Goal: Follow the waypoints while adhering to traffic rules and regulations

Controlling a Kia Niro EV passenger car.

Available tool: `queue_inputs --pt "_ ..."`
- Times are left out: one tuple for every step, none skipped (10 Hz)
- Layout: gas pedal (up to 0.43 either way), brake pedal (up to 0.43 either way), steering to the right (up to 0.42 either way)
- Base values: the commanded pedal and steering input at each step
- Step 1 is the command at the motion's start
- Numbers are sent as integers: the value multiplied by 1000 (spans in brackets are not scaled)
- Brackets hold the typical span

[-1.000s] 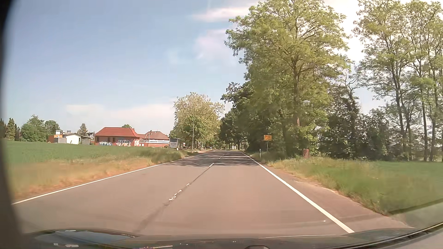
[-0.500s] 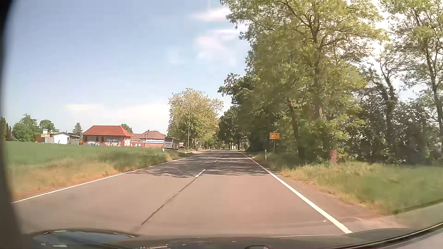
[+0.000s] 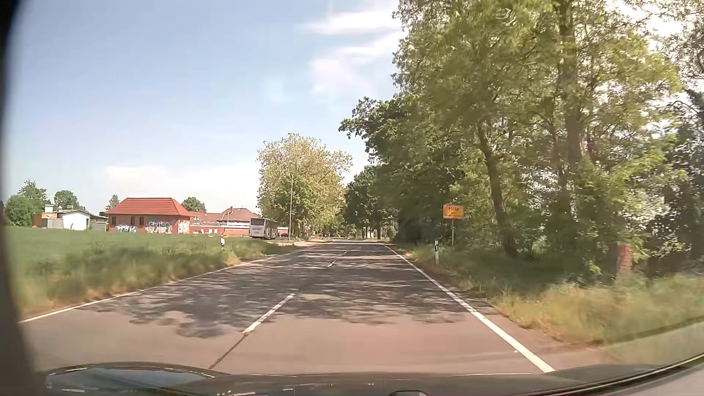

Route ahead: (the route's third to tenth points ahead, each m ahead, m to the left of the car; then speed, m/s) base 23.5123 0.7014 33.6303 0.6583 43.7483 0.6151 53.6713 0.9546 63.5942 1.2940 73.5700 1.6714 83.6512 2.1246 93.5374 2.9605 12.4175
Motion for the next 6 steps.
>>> queue_inputs --pt "177 0 2" --pt "177 0 1" --pt "177 0 1" --pt "169 0 1" --pt "169 0 1" --pt "169 0 1"
